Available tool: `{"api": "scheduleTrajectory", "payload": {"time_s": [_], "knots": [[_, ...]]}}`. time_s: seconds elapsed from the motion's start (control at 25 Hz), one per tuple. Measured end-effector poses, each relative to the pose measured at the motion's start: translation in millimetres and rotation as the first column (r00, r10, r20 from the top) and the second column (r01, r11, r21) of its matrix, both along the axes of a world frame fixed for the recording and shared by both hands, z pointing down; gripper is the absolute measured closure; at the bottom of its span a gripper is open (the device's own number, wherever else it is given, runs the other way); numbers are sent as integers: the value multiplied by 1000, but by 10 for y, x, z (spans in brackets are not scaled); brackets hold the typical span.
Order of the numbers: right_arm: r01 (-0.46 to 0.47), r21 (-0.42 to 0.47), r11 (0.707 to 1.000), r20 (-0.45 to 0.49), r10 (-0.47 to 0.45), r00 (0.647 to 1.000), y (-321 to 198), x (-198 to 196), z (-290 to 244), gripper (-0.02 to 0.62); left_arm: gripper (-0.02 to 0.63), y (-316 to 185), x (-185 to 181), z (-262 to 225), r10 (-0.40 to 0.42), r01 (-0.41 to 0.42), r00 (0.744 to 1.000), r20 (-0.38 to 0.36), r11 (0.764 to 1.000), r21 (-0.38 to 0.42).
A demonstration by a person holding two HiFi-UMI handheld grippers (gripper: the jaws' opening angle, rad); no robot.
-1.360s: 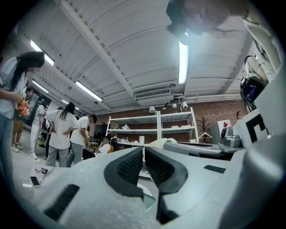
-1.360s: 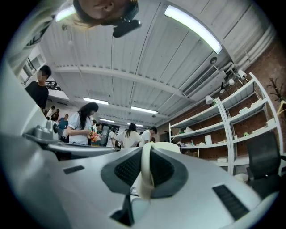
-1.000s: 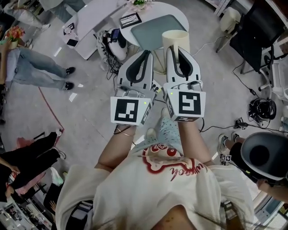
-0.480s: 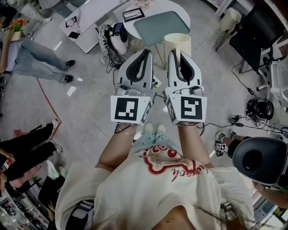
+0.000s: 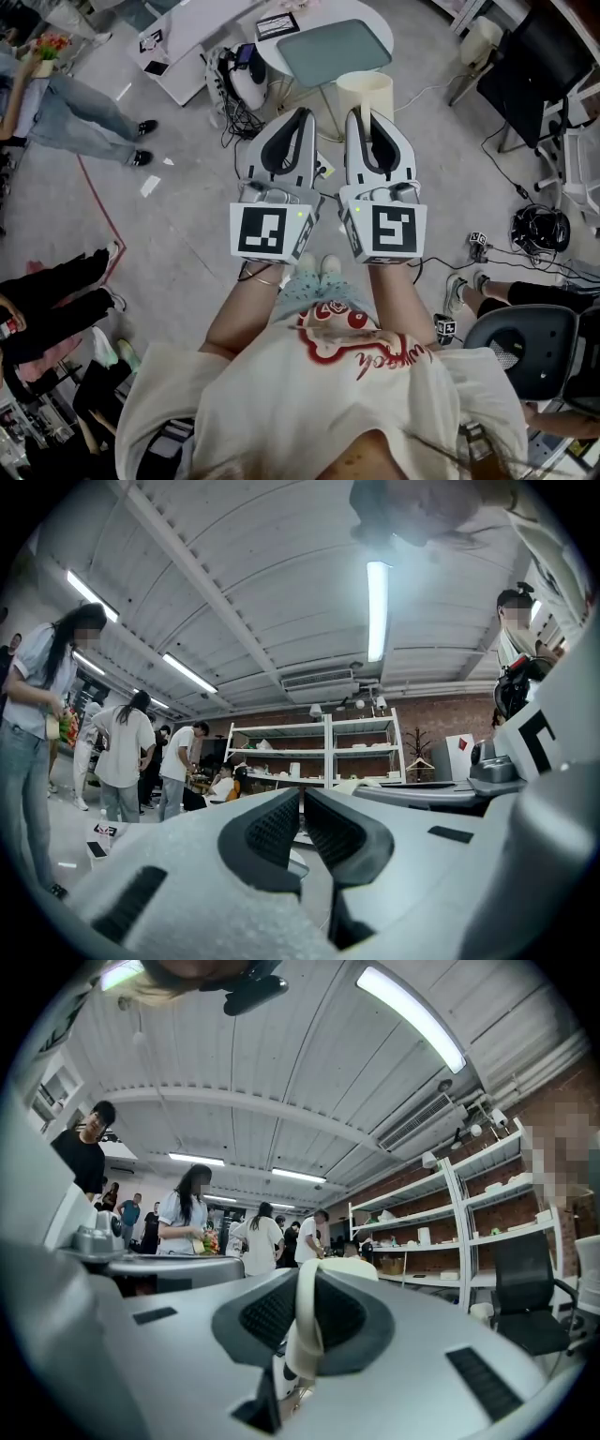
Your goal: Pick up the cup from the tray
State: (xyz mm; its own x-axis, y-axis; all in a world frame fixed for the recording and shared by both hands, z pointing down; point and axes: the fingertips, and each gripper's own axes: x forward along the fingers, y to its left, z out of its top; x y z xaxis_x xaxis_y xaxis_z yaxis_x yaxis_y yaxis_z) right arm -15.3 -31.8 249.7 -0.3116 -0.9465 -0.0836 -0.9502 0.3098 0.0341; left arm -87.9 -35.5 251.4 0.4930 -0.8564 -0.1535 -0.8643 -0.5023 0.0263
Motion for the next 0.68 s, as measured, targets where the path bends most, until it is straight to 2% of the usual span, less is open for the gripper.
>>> {"api": "scheduleTrajectory", "payload": {"time_s": [0.68], "knots": [[20,23,1000,-7,-20,1000,60,30,-39,546,580,51,47,-34,-6,6,1000,1,1000,12]]}}
